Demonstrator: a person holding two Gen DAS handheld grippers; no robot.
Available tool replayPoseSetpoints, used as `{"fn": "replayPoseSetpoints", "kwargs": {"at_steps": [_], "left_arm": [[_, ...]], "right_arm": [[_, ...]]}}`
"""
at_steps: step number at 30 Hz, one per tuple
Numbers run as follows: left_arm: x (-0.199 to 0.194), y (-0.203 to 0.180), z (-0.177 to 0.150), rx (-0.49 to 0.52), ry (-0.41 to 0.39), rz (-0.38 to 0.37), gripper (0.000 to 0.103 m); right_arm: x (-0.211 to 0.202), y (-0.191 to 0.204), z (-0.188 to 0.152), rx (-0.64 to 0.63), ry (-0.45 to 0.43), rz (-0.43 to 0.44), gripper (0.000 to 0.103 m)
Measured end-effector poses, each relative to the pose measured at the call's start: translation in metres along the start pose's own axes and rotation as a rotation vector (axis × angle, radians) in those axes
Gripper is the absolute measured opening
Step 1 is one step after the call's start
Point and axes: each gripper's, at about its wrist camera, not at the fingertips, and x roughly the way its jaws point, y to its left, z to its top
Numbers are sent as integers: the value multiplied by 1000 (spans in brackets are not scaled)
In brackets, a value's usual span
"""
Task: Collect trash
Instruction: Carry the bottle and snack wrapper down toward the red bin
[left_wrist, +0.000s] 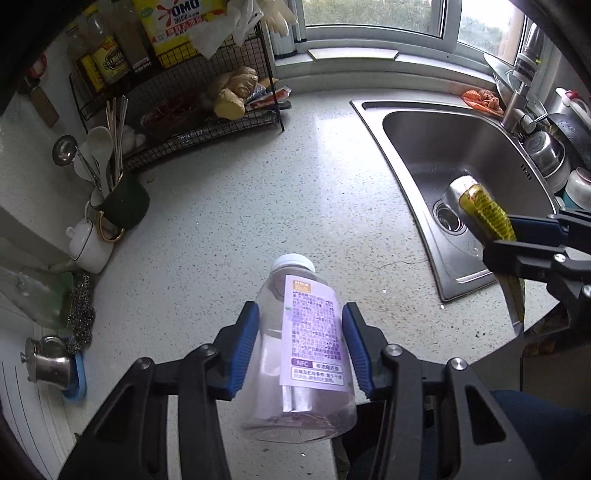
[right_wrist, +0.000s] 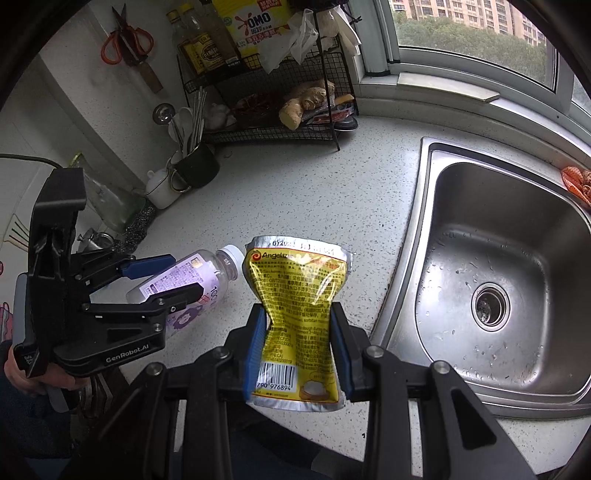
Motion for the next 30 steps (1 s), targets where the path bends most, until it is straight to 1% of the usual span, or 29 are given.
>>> {"fn": "replayPoseSetpoints", "kwargs": {"at_steps": [2, 3, 4, 5, 10, 13, 17, 20, 23, 30], "left_arm": [[-18, -17, -9, -17, -12, 12, 43], [-26, -25, -13, -24, -19, 13, 37], [-30, -30, -16, -30, -29, 11, 5], [-38, -38, -20, -42, -36, 15, 2], [-62, -80, -40, -45, -68, 46, 2], [-63, -105, -50, -53, -62, 46, 2], [-67, -140, -72, -69, -59, 26, 2], [-67, -166, -94, -82, -31, -3, 2], [-61, -189, -113, -78, 10, -27, 2], [-37, -219, -136, -62, 80, -65, 2]], "right_arm": [[-12, -1, -8, -9, -16, 18, 31], [-18, -2, -12, -14, -23, 26, 31], [-25, -3, -17, -21, -30, 33, 31], [-31, -4, -21, -26, -38, 37, 31], [-65, -10, -51, -46, -72, 55, 32], [-82, -17, -72, -44, -100, 49, 32], [-96, -31, -100, -21, -99, 67, 32], [-107, -38, -123, -14, -85, 75, 32], [-113, -42, -142, -15, -58, 63, 32], [-107, -56, -173, 22, 3, 46, 32]]}}
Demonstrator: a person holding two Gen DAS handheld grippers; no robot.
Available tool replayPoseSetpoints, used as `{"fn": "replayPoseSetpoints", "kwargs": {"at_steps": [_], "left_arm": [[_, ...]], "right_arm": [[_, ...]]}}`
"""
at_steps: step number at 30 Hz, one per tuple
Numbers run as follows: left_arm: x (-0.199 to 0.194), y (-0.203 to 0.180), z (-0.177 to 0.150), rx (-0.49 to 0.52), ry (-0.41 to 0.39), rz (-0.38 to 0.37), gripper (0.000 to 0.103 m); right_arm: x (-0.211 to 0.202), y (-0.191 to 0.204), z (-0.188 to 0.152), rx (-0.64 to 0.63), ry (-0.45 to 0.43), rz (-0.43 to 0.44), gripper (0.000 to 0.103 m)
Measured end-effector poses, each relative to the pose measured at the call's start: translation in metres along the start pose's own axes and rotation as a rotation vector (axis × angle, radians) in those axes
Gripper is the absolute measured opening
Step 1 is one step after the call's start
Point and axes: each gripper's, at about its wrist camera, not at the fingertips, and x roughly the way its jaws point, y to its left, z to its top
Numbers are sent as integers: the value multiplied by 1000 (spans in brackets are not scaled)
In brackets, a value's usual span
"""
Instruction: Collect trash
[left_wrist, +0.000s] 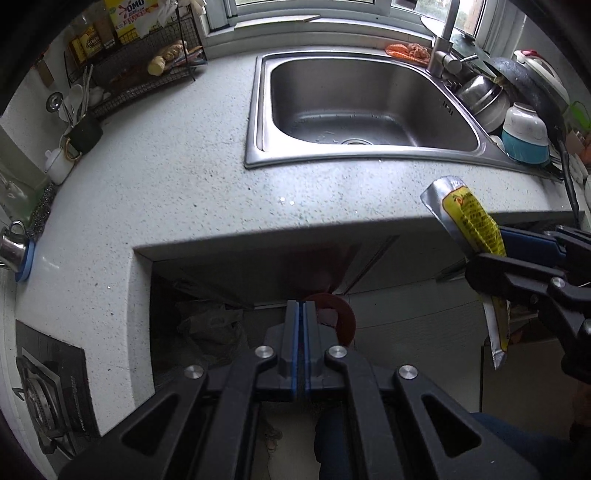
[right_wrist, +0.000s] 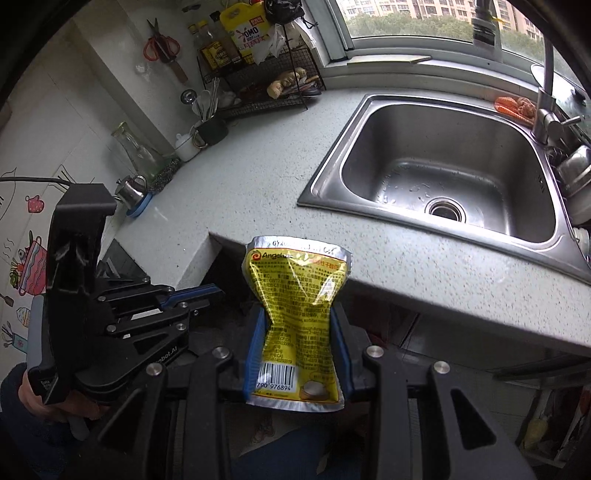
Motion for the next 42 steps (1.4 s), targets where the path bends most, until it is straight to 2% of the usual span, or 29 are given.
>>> {"fn": "replayPoseSetpoints", "kwargs": {"at_steps": [7, 16, 26, 34, 42], "left_arm": [[35, -11, -16, -3, 67, -30, 2], [113, -10, -39, -29, 147, -74, 2], [236, -6, -74, -62, 203, -115, 2], [357, -4, -108, -132, 224, -97, 2], [437, -4, -132, -160, 229, -75, 2]], "right_arm": [[25, -12, -16, 43, 64, -19, 32], [77, -21, -45, 42, 135, -61, 32], [187, -45, -77, 60, 204, -103, 32], [305, -79, -113, 51, 264, -95, 32], [380, -109, -147, -1, 303, -99, 33]]}}
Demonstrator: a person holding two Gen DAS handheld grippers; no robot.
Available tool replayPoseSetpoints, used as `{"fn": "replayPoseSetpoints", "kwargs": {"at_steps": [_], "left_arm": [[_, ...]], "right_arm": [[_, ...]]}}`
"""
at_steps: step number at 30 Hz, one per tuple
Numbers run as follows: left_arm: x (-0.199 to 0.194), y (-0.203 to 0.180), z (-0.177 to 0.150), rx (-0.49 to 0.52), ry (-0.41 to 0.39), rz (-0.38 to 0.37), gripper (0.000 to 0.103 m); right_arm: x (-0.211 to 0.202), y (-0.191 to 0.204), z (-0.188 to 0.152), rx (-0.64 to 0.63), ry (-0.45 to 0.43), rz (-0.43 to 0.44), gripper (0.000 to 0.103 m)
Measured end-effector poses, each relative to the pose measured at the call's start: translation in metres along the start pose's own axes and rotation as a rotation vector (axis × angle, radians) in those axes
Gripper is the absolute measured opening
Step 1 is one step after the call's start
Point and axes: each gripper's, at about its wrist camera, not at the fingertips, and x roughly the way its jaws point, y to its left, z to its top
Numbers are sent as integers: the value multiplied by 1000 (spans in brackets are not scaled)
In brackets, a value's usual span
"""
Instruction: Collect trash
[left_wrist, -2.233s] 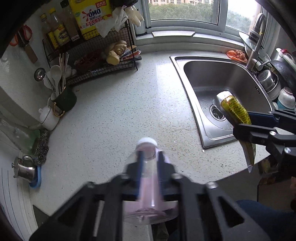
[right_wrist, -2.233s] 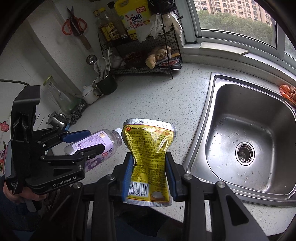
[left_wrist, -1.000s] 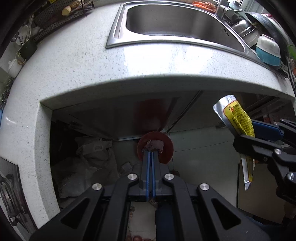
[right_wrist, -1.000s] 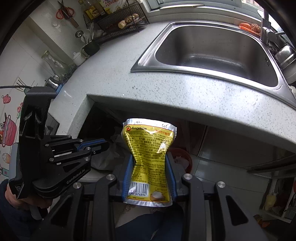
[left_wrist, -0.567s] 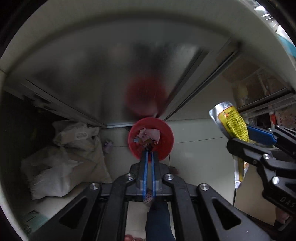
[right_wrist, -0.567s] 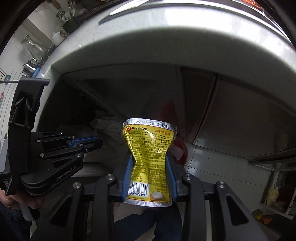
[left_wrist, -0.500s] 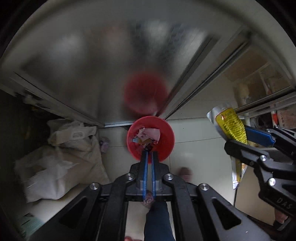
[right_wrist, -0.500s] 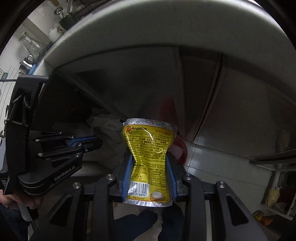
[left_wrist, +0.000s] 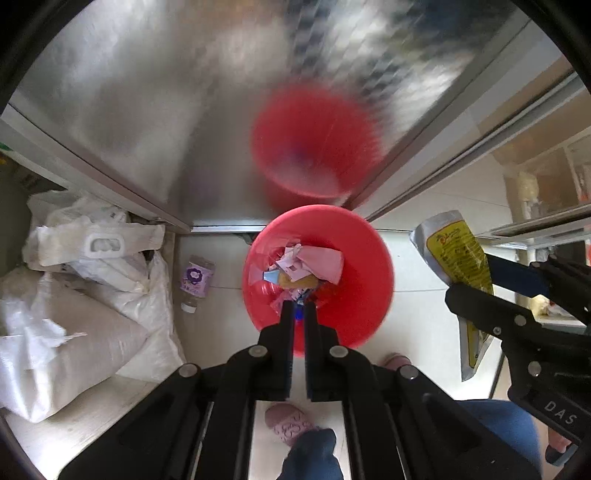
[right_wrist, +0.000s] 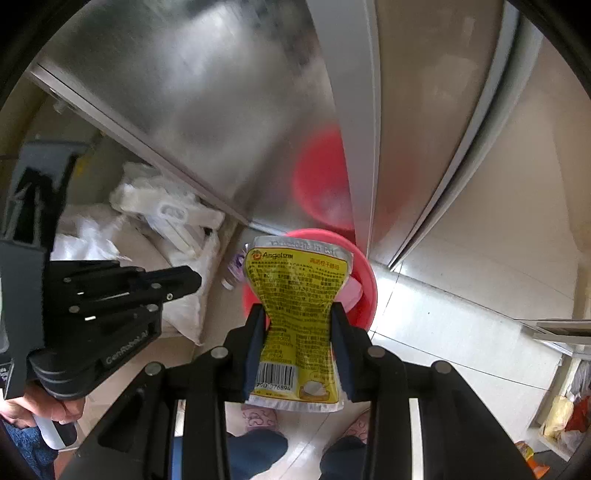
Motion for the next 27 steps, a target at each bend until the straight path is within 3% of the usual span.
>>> {"fn": "replayPoseSetpoints", "kwargs": {"at_steps": [6, 8, 10, 14, 16, 17, 19, 20, 24, 27], "left_arm": [[58, 11, -12, -11, -41, 15, 11], [76, 14, -16, 2, -49, 26, 21], [94, 14, -21, 14, -62, 38, 41], [113, 20, -29, 11, -94, 23, 61], [120, 25, -31, 9, -116, 21, 79], [121, 26, -32, 14, -129, 24, 81], [124, 27, -36, 37, -163, 34, 83], [127, 29, -37, 41, -171, 39, 83], [133, 38, -41, 38, -195, 71, 90], [136, 44, -45, 23, -199, 90, 103]], "right_arm": [[59, -17, -11, -48, 18, 1, 35], [77, -21, -16, -50, 27, -27, 35], [90, -24, -21, -45, 15, -21, 35], [115, -30, -27, -38, 8, -54, 37], [125, -32, -27, -40, 13, -54, 38], [127, -33, -28, -50, 13, -54, 40], [126, -33, -29, -74, -13, -60, 57], [127, -34, -29, -86, -27, -57, 71], [133, -41, -30, -110, -69, -50, 83], [141, -45, -30, -98, -86, -34, 92]]}}
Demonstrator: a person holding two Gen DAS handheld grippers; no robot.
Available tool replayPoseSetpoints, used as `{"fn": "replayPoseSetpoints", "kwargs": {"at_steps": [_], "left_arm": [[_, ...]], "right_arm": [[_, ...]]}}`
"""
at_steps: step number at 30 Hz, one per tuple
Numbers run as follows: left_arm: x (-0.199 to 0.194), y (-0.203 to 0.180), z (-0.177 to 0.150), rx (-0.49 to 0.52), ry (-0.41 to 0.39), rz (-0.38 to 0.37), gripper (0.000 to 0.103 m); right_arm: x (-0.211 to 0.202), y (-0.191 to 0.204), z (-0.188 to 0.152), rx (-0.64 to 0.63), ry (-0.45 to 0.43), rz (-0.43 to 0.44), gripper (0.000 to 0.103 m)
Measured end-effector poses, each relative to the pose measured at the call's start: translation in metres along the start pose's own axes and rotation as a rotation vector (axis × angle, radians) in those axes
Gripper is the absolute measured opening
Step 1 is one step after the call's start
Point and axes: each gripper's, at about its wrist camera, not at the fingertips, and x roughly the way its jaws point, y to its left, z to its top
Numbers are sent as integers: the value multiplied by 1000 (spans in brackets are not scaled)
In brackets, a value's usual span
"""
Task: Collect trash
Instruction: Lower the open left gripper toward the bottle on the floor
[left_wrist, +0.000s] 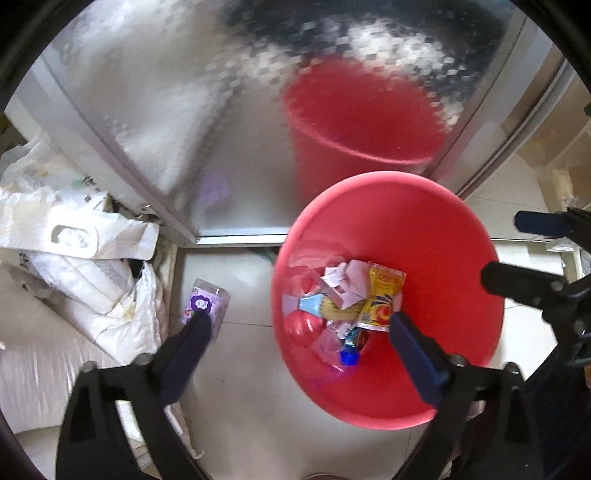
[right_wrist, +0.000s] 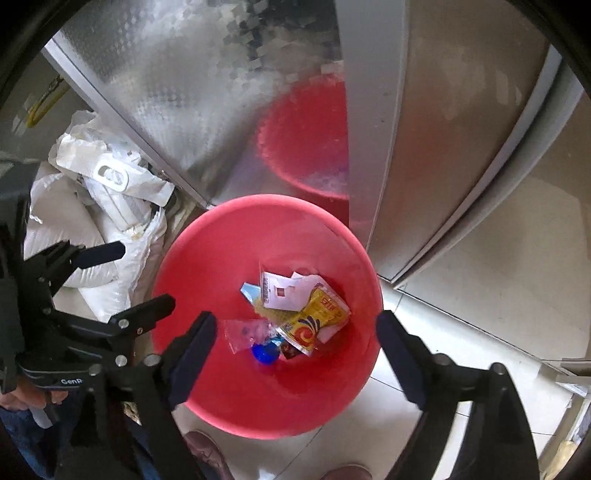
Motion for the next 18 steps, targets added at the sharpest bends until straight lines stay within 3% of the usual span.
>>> {"fn": "replayPoseSetpoints", "kwargs": {"at_steps": [4, 11, 18], "left_arm": [[-4, 5, -2, -26, -14, 10, 103], [-11, 20, -8, -32, -14, 64, 103], [-4, 52, -14, 12, 51, 155, 103]], "right_arm": [[3, 3, -2, -1, -34, -39, 102], [3, 6, -4, -45, -57, -119, 102], [22, -12, -8, 33, -27, -158, 103]]}}
